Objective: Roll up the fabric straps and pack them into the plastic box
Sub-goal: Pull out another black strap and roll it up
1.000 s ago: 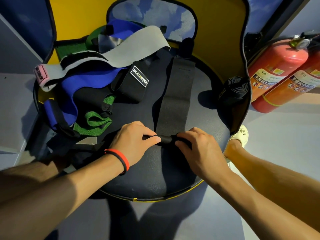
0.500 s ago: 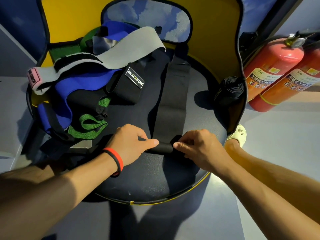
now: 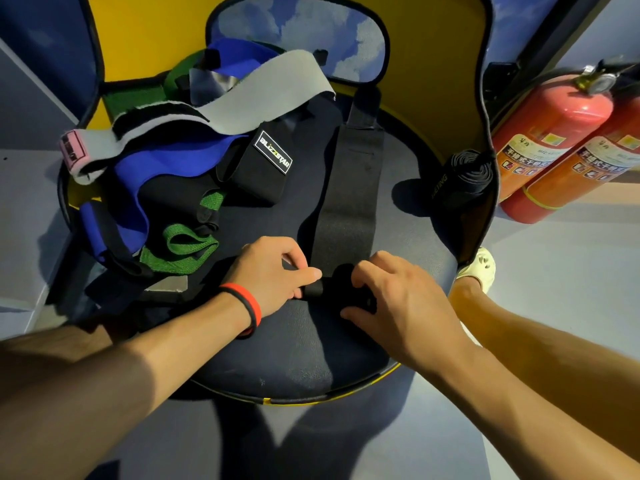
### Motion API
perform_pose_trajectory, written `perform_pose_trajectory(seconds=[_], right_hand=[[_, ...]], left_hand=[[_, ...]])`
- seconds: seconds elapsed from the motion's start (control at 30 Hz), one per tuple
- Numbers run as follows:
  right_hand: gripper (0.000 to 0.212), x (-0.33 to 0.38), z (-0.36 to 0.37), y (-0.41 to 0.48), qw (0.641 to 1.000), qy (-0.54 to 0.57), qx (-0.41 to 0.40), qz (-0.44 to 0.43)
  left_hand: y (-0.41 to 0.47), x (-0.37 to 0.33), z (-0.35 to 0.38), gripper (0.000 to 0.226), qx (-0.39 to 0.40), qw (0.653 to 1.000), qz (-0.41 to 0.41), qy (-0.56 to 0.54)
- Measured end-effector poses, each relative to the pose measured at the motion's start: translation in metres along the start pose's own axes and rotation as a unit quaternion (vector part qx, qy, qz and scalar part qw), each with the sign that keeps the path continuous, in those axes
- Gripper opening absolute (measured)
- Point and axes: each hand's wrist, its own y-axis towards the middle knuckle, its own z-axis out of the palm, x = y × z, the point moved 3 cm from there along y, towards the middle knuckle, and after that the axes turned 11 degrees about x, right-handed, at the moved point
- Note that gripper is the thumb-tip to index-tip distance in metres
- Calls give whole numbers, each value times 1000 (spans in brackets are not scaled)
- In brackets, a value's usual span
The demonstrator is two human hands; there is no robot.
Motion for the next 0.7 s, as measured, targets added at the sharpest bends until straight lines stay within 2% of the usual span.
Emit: perform_pose_trajectory(seconds=[0.17, 0.23, 0.37, 0.6, 0.7], right_hand=[[28, 1, 5, 0, 999, -32, -7, 10], [26, 0, 4, 1, 999, -38, -7, 5], [21, -1, 3, 2, 999, -52, 8, 7], [37, -7, -11, 2, 994, -52, 98, 9], [39, -8, -14, 3, 992, -49, 117, 2]], left_hand=[[5, 1, -2, 20, -32, 999, 27, 19], [10, -3, -5, 19, -51, 998, 32, -13], [23, -9, -4, 26, -42, 996, 43, -60], [32, -11, 7, 27, -38, 997, 48, -40], [34, -13, 9, 25, -47, 996, 38, -62]])
